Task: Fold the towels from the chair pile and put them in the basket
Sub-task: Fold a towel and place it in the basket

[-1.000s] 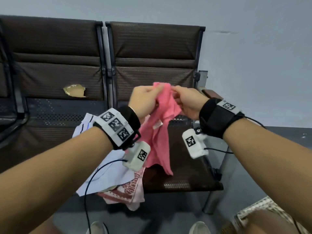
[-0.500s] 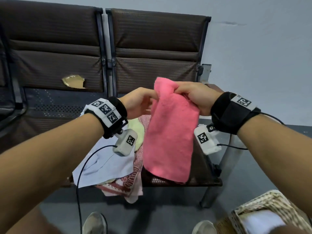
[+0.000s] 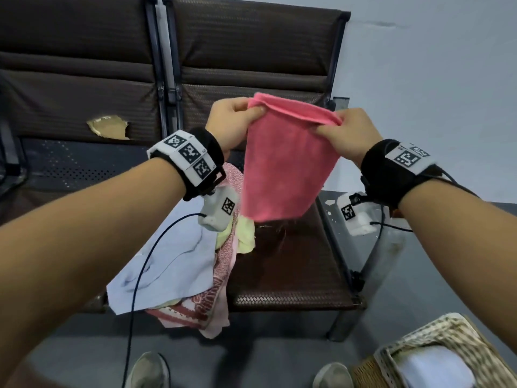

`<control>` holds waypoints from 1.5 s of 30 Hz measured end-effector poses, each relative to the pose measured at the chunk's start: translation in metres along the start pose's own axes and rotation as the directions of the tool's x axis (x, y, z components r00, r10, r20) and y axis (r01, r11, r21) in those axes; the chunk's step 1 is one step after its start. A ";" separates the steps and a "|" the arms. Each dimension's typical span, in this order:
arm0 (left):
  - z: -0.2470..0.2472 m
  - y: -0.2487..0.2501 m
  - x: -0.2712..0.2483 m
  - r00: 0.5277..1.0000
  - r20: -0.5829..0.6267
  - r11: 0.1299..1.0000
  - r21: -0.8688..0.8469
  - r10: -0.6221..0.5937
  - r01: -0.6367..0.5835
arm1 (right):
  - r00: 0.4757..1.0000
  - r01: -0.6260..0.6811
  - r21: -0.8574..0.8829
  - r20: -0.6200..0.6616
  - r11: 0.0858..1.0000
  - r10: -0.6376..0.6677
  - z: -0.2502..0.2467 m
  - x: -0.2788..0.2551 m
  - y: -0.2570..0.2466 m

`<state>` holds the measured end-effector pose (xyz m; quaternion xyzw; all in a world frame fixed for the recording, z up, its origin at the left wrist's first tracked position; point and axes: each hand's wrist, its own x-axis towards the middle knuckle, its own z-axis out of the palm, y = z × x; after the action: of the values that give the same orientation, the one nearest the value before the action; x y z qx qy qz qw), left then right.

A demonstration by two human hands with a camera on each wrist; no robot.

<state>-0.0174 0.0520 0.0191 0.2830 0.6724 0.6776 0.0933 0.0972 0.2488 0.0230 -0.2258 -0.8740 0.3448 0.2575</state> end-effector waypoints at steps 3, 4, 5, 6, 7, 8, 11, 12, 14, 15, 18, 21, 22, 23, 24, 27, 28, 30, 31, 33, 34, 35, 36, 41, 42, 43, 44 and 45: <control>-0.010 -0.020 -0.021 0.998 0.053 0.998 0.057 0.021 -0.024 | 0.997 0.077 0.024 0.020 0.997 -0.078 0.011 -0.020 0.016; -0.014 -0.035 -0.030 0.997 0.081 0.995 0.101 0.006 -0.015 | 0.994 0.087 0.018 0.071 0.996 -0.089 0.018 -0.029 0.027; -0.016 -0.053 -0.041 0.993 0.115 0.988 0.157 -0.022 0.004 | 0.987 0.090 -0.009 0.136 0.996 -0.088 0.026 -0.040 0.039; -0.018 -0.072 -0.052 0.986 0.154 0.977 0.210 -0.062 0.029 | 0.975 0.088 -0.056 0.208 0.994 -0.075 0.036 -0.054 0.052; -0.019 -0.093 -0.064 0.975 0.193 0.964 0.257 -0.114 0.062 | 0.957 0.085 -0.110 0.285 0.990 -0.051 0.048 -0.067 0.066; -0.021 -0.113 -0.076 0.957 0.233 0.949 0.298 -0.173 0.099 | 0.928 0.080 -0.158 0.371 0.984 -0.016 0.059 -0.081 0.080; -0.026 -0.162 -0.109 0.856 0.351 0.889 0.394 -0.380 0.233 | 0.773 0.080 -0.253 0.626 0.964 0.100 0.088 -0.116 0.114; -0.028 -0.173 -0.117 0.803 0.379 0.861 0.412 -0.459 0.298 | 0.710 0.055 -0.256 0.690 0.965 0.143 0.093 -0.124 0.124; -0.030 -0.188 -0.128 0.686 0.418 0.795 0.431 -0.596 0.428 | 0.574 -0.091 -0.213 0.787 0.973 0.226 0.099 -0.137 0.137; -0.031 -0.192 -0.129 0.633 0.428 0.760 0.438 -0.645 0.479 | 0.513 -0.207 -0.158 0.823 0.965 0.245 0.100 -0.141 0.141; -0.029 -0.194 -0.121 0.589 0.399 0.710 0.442 -0.703 0.548 | 0.420 -0.501 -0.060 0.856 0.864 0.303 0.106 -0.142 0.154; -0.022 -0.196 -0.103 0.682 0.291 0.737 0.361 -0.671 0.572 | 0.460 -0.621 0.018 0.818 0.784 0.346 0.112 -0.131 0.156; -0.019 -0.199 -0.097 0.724 0.240 0.755 0.333 -0.647 0.565 | 0.501 -0.634 0.059 0.790 0.771 0.352 0.115 -0.124 0.157; -0.015 -0.203 -0.089 0.763 0.188 0.773 0.320 -0.619 0.548 | 0.550 -0.648 0.115 0.755 0.753 0.358 0.119 -0.116 0.156; -0.012 -0.207 -0.083 0.798 0.143 0.789 0.328 -0.585 0.520 | 0.608 -0.644 0.164 0.703 0.747 0.370 0.123 -0.109 0.155; -0.004 -0.221 -0.065 0.869 -0.017 0.802 0.377 -0.495 0.464 | 0.773 -0.589 0.285 0.471 0.756 0.424 0.141 -0.089 0.155; -0.001 -0.225 -0.061 0.880 -0.060 0.804 0.383 -0.470 0.456 | 0.804 -0.566 0.280 0.395 0.775 0.445 0.147 -0.085 0.157; 0.003 -0.234 -0.055 0.885 -0.120 0.799 0.388 -0.450 0.459 | 0.842 -0.522 0.226 0.292 0.823 0.454 0.158 -0.077 0.164; 0.004 -0.238 -0.053 0.879 -0.134 0.797 0.378 -0.457 0.471 | 0.860 -0.489 0.176 0.261 0.855 0.438 0.162 -0.074 0.166; 0.004 -0.243 -0.054 0.879 -0.140 0.802 0.366 -0.455 0.473 | 0.892 -0.409 0.061 0.235 0.910 0.385 0.167 -0.071 0.167; 0.003 -0.244 -0.057 0.893 -0.131 0.808 0.386 -0.430 0.445 | 0.905 -0.365 -0.010 0.230 0.931 0.358 0.167 -0.071 0.164; 0.002 -0.245 -0.061 0.913 -0.112 0.817 0.413 -0.392 0.402 | 0.920 -0.312 -0.074 0.227 0.947 0.320 0.166 -0.072 0.163; -0.001 -0.245 -0.067 0.931 -0.074 0.832 0.427 -0.357 0.353 | 0.933 -0.246 -0.128 0.238 0.961 0.271 0.163 -0.075 0.159; -0.010 -0.244 -0.103 0.876 0.339 0.872 0.462 -0.342 0.161 | 0.784 0.083 -0.251 0.614 0.964 0.093 0.144 -0.106 0.147; -0.011 -0.246 -0.108 0.848 0.399 0.844 0.527 -0.350 0.101 | 0.736 0.139 -0.279 0.671 0.950 0.089 0.144 -0.114 0.146; -0.013 -0.247 -0.112 0.826 0.439 0.807 0.590 -0.354 0.032 | 0.702 0.179 -0.297 0.706 0.938 0.089 0.145 -0.120 0.146; -0.013 -0.248 -0.115 0.814 0.461 0.771 0.636 -0.354 -0.026 | 0.680 0.205 -0.306 0.728 0.930 0.089 0.147 -0.126 0.147; -0.014 -0.248 -0.117 0.813 0.469 0.746 0.663 -0.346 -0.065 | 0.671 0.234 -0.313 0.737 0.921 0.080 0.149 -0.129 0.149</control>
<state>0.0083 0.0003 -0.2496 0.4304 0.8261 0.2759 0.2368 0.1387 0.2009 -0.2158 -0.0751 -0.9612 0.2179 -0.1519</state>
